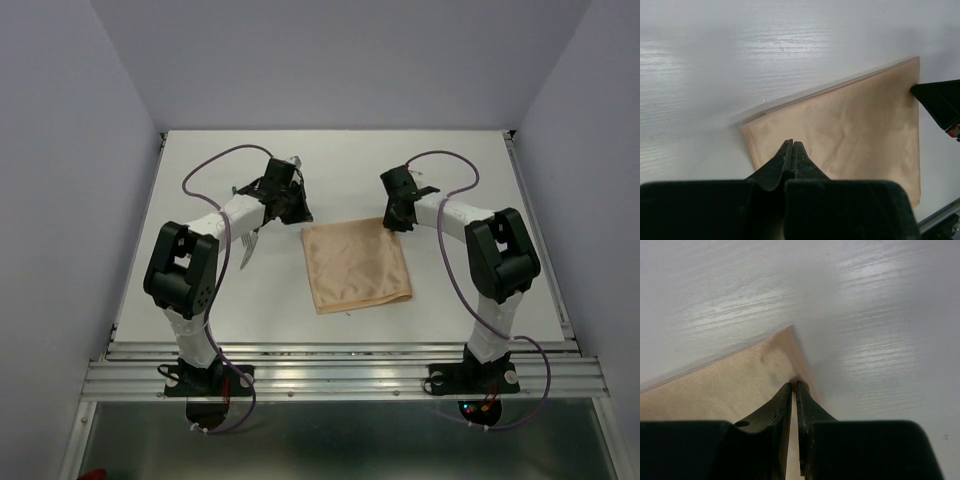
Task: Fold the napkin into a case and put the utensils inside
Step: Smooth out the square-folded napkin at the center of the board.
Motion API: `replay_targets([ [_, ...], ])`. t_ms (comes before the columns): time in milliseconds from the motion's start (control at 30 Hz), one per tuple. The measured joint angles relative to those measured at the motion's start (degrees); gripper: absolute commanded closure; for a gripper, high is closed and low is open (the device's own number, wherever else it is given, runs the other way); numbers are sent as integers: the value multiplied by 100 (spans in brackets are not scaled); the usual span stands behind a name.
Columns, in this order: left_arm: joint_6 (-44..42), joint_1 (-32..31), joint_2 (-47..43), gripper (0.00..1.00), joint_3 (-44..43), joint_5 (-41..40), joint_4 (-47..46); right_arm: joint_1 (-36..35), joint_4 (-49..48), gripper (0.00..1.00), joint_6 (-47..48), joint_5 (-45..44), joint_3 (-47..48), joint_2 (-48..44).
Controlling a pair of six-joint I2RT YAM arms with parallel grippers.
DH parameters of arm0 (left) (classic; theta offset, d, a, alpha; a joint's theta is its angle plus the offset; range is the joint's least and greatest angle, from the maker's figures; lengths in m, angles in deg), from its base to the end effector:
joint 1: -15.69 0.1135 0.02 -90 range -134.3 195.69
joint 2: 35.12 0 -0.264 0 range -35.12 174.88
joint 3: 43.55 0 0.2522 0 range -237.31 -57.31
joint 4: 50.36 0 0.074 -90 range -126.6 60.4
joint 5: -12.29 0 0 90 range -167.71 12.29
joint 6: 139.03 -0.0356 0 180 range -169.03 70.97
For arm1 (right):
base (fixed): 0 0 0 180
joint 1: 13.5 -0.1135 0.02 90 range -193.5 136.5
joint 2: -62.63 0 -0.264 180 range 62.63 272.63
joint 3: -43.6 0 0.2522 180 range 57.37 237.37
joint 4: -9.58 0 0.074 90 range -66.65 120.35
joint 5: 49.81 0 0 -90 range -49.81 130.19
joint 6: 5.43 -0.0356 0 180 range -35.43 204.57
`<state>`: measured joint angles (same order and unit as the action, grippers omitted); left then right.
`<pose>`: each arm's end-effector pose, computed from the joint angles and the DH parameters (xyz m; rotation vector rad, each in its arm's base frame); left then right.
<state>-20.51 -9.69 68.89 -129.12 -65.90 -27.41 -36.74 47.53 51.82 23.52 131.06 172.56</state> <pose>0.3626 -0.1801 0.2179 0.0459 2.3820 -0.7065 0.3683 0.1470 0.1713 0.3101 2.5367 -0.0139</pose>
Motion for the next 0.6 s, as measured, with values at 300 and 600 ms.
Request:
replay_targets([
  [300, 31, -2, -219, 100, 459, 17, -70, -2, -2, 85, 48, -26, 63, -284],
  [600, 109, -2, -175, 100, 496, 20, -103, -2, -13, 85, 98, -26, 273, 83],
])
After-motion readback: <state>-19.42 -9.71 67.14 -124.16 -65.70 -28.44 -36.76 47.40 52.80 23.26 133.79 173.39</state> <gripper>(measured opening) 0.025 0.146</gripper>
